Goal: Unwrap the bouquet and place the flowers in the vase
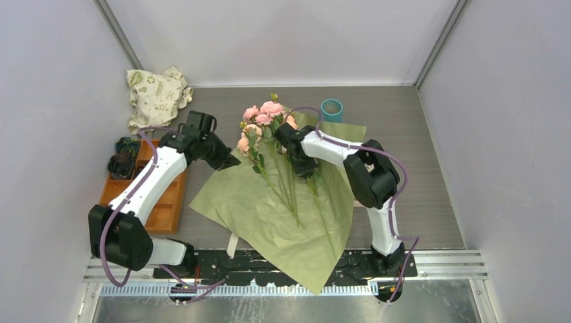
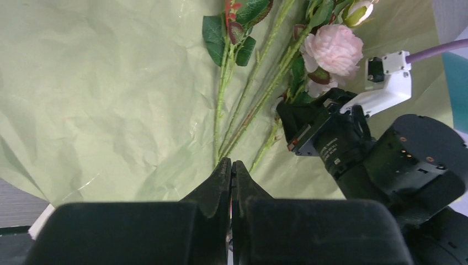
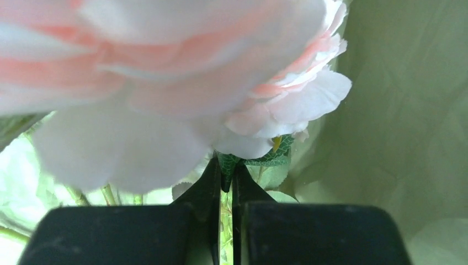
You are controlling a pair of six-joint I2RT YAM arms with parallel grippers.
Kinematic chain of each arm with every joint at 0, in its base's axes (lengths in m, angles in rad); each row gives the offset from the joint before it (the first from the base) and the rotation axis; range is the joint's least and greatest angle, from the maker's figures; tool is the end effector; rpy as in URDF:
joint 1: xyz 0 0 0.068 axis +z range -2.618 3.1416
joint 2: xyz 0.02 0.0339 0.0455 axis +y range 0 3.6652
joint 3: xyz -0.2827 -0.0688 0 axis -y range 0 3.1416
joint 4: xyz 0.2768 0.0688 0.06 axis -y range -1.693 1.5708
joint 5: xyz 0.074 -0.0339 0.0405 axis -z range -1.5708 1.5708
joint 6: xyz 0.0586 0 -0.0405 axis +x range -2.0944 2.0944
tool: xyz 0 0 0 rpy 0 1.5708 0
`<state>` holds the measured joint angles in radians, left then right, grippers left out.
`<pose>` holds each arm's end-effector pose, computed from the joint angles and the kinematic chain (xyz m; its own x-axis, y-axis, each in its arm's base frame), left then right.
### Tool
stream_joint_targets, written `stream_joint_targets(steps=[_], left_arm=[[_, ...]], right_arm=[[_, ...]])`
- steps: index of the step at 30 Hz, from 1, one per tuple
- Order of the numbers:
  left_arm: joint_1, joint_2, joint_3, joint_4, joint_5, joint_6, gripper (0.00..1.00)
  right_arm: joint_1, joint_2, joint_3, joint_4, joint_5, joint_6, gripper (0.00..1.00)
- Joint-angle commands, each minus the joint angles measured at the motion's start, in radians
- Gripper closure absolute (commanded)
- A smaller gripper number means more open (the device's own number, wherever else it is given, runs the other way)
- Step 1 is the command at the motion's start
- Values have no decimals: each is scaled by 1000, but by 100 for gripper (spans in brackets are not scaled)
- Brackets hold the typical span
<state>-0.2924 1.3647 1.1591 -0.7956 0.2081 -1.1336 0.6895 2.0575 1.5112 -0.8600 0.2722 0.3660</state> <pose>0.2993 -0.1027 0.2818 -0.6936 -0.7169 -0.0707 -0.5659 0.6030 -0.5622 0.3505 0.2686 0.1422 -0.9179 -0.3100 -0.2478 -0.2680 0.9447 -0.1890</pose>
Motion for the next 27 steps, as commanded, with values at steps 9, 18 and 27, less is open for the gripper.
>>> stream_joint_targets(steps=[9, 18, 27], left_arm=[[5, -137, -78, 154, -14, 117, 100], [5, -179, -111, 263, 76, 186, 100], [5, -220, -143, 306, 88, 237, 100]], right_arm=[[1, -350, 199, -63, -3, -23, 99], [13, -517, 343, 230, 218, -206, 99], [12, -571, 290, 828, 411, -510, 99]])
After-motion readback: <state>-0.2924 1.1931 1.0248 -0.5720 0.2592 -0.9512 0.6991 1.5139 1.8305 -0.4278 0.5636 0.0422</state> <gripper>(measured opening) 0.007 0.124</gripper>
